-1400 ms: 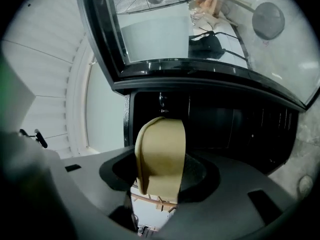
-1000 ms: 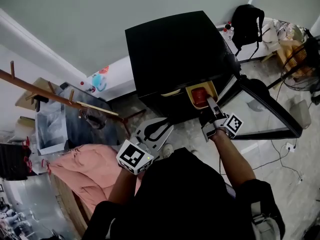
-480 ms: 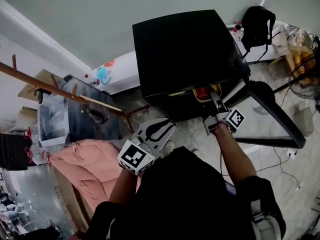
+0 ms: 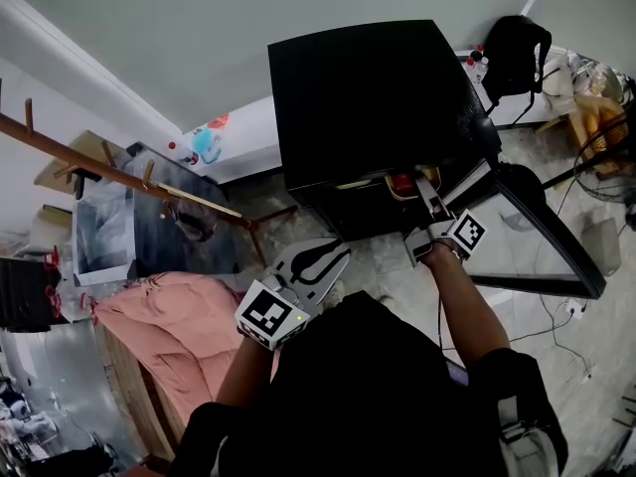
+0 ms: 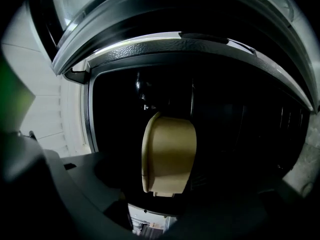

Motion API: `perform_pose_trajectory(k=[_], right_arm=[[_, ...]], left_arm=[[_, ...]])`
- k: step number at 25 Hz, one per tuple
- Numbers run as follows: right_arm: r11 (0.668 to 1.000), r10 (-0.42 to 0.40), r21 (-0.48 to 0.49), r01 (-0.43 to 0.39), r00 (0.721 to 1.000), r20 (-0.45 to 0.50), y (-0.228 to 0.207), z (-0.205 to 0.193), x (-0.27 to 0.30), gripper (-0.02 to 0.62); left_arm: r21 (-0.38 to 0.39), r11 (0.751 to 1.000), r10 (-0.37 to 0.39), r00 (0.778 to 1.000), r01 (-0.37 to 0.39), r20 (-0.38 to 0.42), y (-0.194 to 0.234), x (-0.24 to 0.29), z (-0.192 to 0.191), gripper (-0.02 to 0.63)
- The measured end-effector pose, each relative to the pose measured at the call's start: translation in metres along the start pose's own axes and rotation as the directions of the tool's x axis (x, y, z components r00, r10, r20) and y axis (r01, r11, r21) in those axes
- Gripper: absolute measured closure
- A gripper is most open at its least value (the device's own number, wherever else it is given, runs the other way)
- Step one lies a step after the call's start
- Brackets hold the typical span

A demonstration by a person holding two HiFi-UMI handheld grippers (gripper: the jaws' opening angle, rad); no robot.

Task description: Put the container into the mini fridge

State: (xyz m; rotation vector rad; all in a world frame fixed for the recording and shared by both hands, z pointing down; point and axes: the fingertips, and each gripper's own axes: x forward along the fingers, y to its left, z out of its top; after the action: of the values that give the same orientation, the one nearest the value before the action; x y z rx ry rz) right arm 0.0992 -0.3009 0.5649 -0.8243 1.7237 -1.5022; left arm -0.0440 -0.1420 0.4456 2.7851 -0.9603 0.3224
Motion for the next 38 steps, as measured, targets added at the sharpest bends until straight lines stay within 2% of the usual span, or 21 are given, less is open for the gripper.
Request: perform_pose_trajectory(k=[4, 14, 17, 21, 25, 38], right_arm=[[1.000, -0.005, -0.019, 0.005, 1.000, -0.022, 0.001, -0.006, -0.006, 0.275], [0.998, -0.057, -0.025, 0.056, 0.998, -0.008, 0.001, -0.015, -0.044, 0.283], [0.996, -0.084, -0.039, 0.085, 0.996, 0.014, -0.001, -0.014, -0.049, 0.369], [0.995, -0.097, -0.030, 0.098, 0.995, 0.035, -0.001, -0.012, -0.047, 0.434], [0.995, -0.097, -0.031, 0.098, 0.994, 0.043, 0.001, -0.011, -0.043, 0.456], [0.995, -0.098, 0.005, 0.098, 0.994, 0.054, -0.003, -0.002, -0.019, 0.463]], left_arm=[[-0.004, 1.000, 0.002, 1.000, -0.002, 0.007, 0.001, -0.001, -0.001, 0.523], [-0.022, 1.000, -0.022, 0.999, 0.022, 0.023, -0.004, 0.004, -0.004, 0.523], [-0.020, 0.999, -0.032, 0.999, 0.033, 0.031, -0.005, 0.006, -0.003, 0.523], [-0.015, 0.999, -0.038, 0.999, 0.039, 0.037, -0.005, 0.007, -0.002, 0.523], [-0.013, 0.999, -0.036, 0.999, 0.036, 0.030, -0.004, 0.005, -0.003, 0.525], [-0.014, 1.000, 0.003, 1.000, -0.003, 0.015, 0.007, -0.002, -0.005, 0.523]])
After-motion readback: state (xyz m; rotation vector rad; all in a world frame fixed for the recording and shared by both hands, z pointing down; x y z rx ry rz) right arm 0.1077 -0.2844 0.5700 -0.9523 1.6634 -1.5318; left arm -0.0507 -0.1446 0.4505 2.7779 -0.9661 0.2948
